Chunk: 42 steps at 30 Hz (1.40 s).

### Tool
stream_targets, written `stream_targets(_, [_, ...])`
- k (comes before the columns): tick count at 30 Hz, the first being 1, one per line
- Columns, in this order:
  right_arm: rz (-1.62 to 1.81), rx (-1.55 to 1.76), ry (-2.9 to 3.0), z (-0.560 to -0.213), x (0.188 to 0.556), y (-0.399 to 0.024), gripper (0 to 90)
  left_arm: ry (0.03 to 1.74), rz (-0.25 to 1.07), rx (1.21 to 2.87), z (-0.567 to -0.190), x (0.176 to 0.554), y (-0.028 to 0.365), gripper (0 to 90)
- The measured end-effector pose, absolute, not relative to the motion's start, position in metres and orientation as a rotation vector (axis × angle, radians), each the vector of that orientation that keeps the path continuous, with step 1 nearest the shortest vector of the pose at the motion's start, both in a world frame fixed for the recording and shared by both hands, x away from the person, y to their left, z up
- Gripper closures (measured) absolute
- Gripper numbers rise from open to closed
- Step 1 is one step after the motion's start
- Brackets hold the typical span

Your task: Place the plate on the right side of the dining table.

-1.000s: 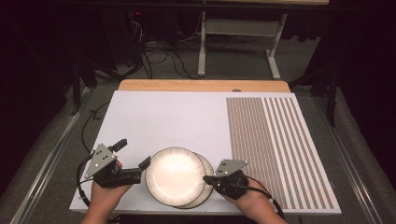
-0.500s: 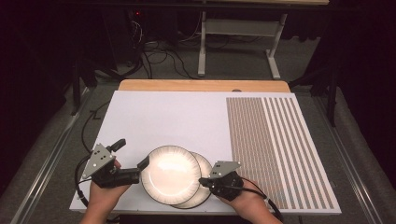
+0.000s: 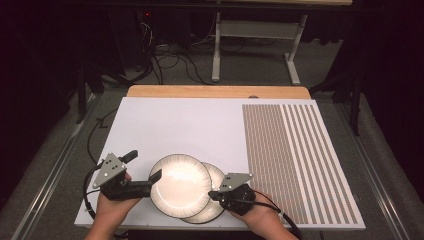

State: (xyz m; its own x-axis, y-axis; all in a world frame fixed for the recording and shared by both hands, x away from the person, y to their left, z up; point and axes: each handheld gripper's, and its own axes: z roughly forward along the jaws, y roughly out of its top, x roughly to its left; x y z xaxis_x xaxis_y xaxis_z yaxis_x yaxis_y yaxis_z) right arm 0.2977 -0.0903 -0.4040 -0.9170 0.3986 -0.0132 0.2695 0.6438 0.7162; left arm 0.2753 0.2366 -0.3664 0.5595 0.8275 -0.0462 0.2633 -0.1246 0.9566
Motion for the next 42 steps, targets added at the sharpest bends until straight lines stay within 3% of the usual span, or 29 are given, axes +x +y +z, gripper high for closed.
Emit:
stream_targets(9, [1.128,0.533,2.694,-0.404,0.299,-0.09,90.0,0.955,0.583,1.715,-0.375,0.273,0.236,2.3])
stream_targets(16, [1.116,0.529,2.697,-0.404,0.297,-0.089,90.0,0.995,0.419,1.877,-0.386,0.282,0.227,0.3])
stream_targets(19, [1.118,0.531,2.695,-0.403,0.297,-0.089,90.0,1.021,0.375,1.89,-0.39,0.284,0.227,1.0])
stream_targets(26, [1.117,0.534,2.693,-0.403,0.297,-0.089,90.0,1.085,0.14,1.944,-0.396,0.287,0.219,5.6])
stream_targets(42, [1.111,0.542,2.691,-0.402,0.296,-0.088,90.0,1.218,0.073,1.922,-0.393,0.288,0.218,38.8])
